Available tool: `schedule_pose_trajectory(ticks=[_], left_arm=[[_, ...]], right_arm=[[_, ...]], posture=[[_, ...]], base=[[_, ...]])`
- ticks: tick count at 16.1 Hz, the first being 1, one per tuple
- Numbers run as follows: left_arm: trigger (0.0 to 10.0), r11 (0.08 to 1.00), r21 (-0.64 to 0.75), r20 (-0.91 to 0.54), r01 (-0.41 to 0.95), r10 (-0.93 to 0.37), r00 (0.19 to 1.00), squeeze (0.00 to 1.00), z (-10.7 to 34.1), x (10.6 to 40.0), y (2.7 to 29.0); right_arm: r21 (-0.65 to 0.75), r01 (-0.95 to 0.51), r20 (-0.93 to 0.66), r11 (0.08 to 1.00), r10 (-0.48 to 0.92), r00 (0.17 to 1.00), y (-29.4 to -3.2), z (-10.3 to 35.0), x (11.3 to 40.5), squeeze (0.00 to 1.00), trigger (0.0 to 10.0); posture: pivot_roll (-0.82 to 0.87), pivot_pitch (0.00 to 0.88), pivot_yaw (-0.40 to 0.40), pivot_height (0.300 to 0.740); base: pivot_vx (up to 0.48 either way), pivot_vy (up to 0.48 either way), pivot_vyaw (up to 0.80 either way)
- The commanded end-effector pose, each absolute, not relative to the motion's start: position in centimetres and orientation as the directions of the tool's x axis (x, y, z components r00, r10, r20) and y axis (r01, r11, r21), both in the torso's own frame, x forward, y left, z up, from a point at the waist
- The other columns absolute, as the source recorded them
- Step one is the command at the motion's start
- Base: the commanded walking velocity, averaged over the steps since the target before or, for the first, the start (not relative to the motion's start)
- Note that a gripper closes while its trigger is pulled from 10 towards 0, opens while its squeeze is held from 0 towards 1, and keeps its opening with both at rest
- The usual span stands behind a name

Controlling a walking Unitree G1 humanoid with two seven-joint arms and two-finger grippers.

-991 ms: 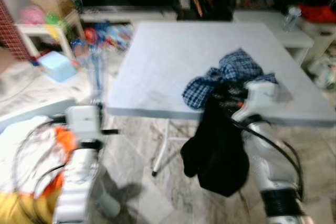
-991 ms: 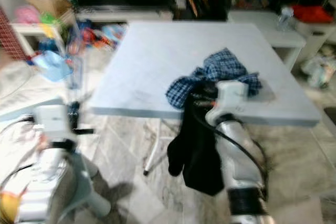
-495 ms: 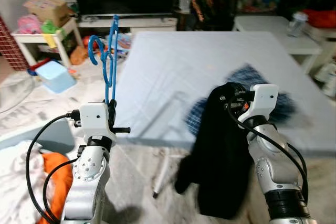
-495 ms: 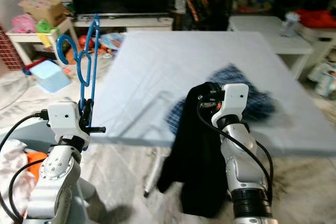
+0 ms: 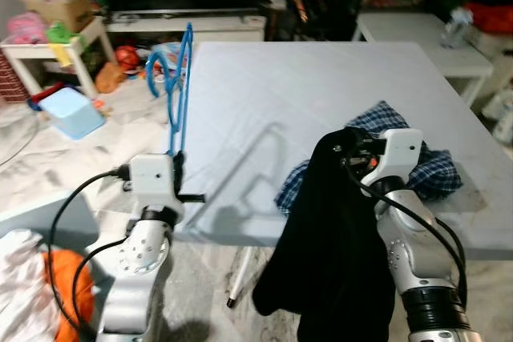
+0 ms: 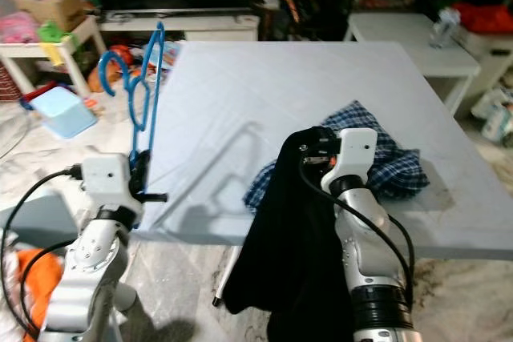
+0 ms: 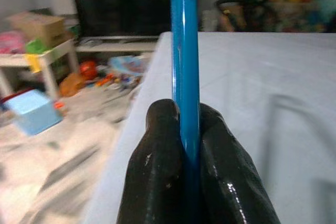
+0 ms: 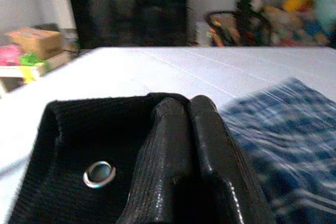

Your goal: Hang hanger

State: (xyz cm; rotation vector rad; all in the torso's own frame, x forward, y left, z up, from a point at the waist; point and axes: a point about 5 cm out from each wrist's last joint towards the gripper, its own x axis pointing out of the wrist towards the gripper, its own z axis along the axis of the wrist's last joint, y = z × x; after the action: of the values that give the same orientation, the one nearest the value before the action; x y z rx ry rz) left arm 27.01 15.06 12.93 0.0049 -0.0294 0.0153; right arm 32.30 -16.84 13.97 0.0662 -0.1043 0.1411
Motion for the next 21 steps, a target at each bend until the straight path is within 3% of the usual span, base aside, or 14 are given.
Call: schedule_pose_trajectory(ticks=[1, 7, 21], left_arm=[[10.0, 0.999, 0.011, 0.03, -0.036, 0.035, 0.999, 0.0, 13.1, 27.0, 15.3], [10.0, 0.999, 0.02, 0.003, -0.045, 0.045, 0.999, 0.0, 12.6, 26.8, 15.1], [10.0, 1.0, -0.018, -0.022, -0.024, 0.024, 0.999, 0.0, 12.0, 26.6, 14.7]], right_arm=[[0.057, -0.153, 0.169, 0.987, 0.141, 0.975, -16.6, 15.5, 32.8, 0.0, 10.0], [0.102, -0.096, 0.132, 0.99, 0.082, 0.988, -17.5, 15.4, 33.6, 0.0, 10.0], [0.074, -0.136, 0.112, 0.988, 0.128, 0.985, -16.4, 15.3, 34.1, 0.0, 10.0]], posture=[[-0.04, 0.0, 0.006, 0.74], [-0.04, 0.0, 0.0, 0.74], [-0.04, 0.0, -0.008, 0.74]], base=[[0.0, 0.0, 0.0], [0.0, 0.0, 0.0], [0.0, 0.0, 0.0]])
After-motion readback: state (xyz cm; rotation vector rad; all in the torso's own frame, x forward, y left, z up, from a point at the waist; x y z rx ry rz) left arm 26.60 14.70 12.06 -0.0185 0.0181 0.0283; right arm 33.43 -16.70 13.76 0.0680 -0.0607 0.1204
